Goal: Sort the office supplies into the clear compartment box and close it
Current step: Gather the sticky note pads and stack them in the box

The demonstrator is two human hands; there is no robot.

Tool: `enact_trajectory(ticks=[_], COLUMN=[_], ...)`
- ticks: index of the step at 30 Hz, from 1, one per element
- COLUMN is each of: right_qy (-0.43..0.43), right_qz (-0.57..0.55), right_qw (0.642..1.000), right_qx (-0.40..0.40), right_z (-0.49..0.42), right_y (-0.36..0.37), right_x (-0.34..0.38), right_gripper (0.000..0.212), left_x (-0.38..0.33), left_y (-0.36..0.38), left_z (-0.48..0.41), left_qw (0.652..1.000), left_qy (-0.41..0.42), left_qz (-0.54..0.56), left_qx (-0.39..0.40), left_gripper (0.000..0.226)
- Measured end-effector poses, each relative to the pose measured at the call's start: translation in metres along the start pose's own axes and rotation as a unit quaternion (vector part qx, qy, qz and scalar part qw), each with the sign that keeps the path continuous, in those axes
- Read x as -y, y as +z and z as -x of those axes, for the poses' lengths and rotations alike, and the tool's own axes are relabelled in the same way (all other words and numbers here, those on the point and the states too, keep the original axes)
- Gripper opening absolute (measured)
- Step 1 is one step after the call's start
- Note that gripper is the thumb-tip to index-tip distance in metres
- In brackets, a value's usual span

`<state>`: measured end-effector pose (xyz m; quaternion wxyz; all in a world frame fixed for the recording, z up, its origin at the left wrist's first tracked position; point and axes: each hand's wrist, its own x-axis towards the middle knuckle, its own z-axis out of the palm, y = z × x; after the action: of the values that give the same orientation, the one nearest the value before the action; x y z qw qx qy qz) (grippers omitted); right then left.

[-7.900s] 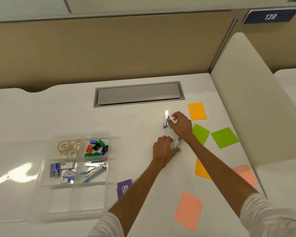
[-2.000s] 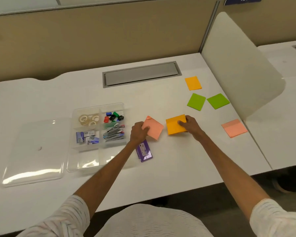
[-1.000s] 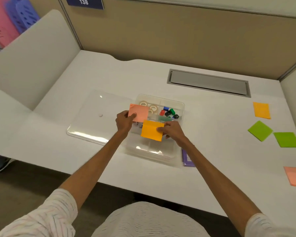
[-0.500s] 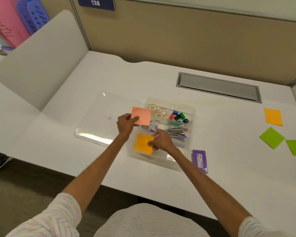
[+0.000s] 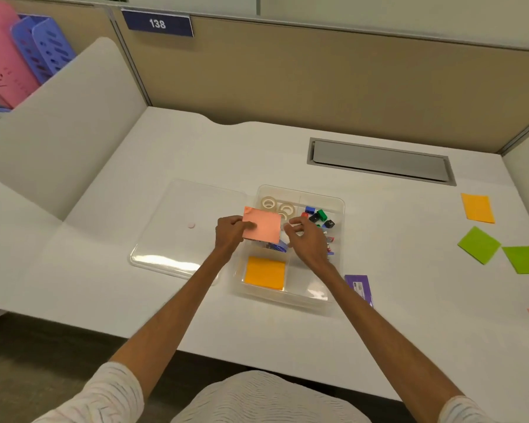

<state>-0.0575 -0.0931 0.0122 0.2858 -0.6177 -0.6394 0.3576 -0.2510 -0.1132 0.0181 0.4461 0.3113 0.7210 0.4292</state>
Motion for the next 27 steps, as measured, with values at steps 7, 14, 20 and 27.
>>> enact_trajectory(ticks=[7, 14, 20, 27], right_qy=[0.060, 0.023, 0.015, 0.018], right_qz=[-0.122, -0.103, -0.096, -0.085], right_qw=[0.990, 0.990, 0.987, 0.985], right_qx=[0.026, 0.098, 0.126, 0.151], right_z=[-0.008, -0.001, -0.001, -0.004], right_y=[0.000, -0.002, -0.001, -0.005], right_x=[0.007, 0.000, -0.002, -0.009], right_gripper=[0.037, 0.021, 0.021, 0.023], left_x=[0.001, 0.011, 0.017, 0.020], left_y=[-0.006, -0.017, -0.019, -0.020], left_z=[0.005, 0.004, 0.005, 0.008], left_qw=[0.991, 0.985, 0.990, 0.978], left_qy=[-0.034, -0.036, 0.041, 0.128], left_qz=[0.025, -0.038, -0.069, -0.143], left_qx=[0.128, 0.167, 0.116, 0.085], left_gripper=[0.020, 0.028, 0.029, 0.032])
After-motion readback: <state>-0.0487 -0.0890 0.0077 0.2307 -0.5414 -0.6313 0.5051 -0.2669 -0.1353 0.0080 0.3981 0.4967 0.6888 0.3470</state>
